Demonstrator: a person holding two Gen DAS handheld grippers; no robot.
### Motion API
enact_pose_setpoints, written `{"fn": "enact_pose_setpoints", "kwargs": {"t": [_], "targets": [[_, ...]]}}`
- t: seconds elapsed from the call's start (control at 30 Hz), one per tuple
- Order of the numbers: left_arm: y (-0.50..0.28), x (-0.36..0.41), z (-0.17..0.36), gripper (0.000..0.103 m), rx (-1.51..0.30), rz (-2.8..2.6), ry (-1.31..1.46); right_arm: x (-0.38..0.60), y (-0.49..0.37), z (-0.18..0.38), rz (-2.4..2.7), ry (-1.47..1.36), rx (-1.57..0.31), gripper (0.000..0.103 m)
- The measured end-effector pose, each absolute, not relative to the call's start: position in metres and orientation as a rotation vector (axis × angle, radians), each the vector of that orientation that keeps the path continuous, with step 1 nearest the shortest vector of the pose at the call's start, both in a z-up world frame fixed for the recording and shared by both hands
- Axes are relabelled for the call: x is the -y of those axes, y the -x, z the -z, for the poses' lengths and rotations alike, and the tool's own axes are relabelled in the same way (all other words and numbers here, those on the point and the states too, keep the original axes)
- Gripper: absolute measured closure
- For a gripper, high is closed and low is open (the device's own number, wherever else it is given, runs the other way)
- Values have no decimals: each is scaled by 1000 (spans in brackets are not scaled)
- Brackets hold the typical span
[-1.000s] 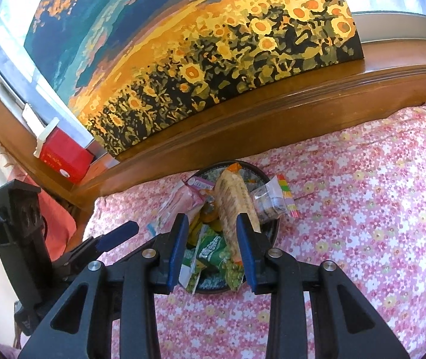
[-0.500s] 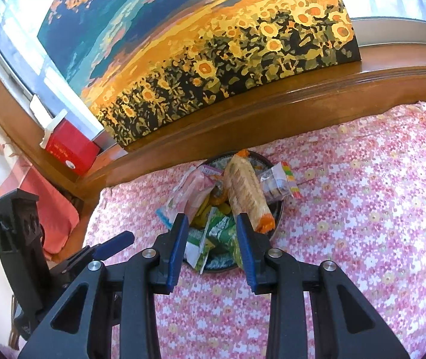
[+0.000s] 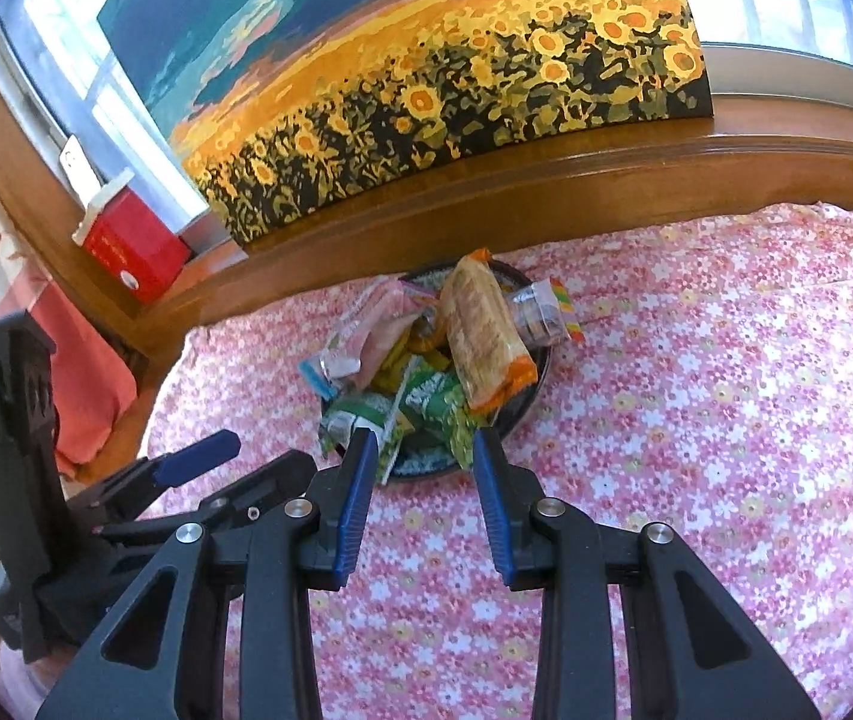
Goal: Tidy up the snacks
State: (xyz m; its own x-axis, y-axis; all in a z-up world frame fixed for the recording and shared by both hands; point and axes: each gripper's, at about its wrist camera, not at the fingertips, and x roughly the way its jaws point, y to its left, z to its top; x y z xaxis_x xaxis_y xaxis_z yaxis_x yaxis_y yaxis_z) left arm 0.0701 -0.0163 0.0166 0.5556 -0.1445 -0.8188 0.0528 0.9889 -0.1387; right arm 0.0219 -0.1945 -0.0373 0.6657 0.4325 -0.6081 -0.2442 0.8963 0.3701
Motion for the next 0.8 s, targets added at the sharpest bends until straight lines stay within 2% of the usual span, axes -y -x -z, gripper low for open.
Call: {"fn": "enact_pose_setpoints", "kwargs": {"t": [0.8], "targets": [[-76,13,-10,18,-1005,80,100,194,-29,45,-376,-269,-788,69]]}}
